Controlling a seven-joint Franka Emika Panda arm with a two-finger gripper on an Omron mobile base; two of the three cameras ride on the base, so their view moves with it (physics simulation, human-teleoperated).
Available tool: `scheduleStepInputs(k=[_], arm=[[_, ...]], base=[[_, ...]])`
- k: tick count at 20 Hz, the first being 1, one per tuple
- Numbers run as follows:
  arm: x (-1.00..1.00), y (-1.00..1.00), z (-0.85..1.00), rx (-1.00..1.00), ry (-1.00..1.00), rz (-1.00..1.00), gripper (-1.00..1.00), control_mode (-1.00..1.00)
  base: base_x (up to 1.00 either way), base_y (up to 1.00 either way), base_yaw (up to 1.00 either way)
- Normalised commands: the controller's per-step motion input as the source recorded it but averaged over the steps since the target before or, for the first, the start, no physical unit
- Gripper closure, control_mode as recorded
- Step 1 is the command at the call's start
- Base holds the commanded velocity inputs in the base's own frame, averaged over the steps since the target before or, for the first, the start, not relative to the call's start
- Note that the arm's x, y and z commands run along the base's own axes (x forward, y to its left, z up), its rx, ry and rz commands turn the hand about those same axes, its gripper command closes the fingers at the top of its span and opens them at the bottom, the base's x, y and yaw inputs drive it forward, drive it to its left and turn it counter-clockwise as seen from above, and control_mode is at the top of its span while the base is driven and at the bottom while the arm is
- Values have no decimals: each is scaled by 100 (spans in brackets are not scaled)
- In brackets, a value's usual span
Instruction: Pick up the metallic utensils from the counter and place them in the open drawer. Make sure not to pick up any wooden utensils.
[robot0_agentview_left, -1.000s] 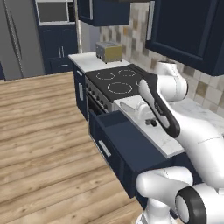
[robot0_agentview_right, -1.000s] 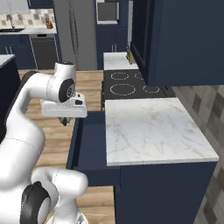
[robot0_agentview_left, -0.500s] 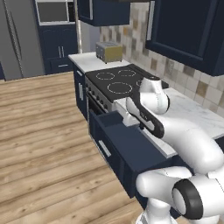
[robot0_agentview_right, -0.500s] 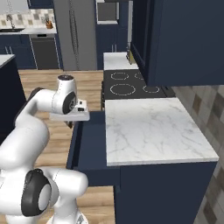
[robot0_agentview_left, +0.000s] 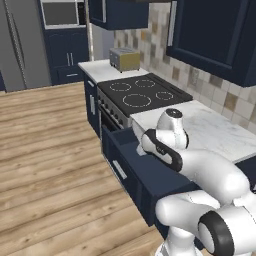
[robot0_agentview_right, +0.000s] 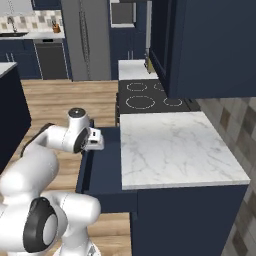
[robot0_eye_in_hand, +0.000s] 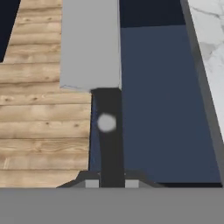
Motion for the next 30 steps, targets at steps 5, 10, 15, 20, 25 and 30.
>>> scheduleStepInputs(k=[5,10,15,20,25,30], arm=[[26,10,-47,10,-1,-12,100,-100],[22,16,-39,5,0,-10,100,-100],[0,6,-2,2,2,1,100,-100],[5,-7,1,8,7,12,100,-100],[10,0,2,10,17,18,100,-100],[5,9,-12,0,13,6,100,-100]], base=[[0,0,0],[0,0,0],[0,0,0],[0,0,0],[0,0,0],[0,0,0]])
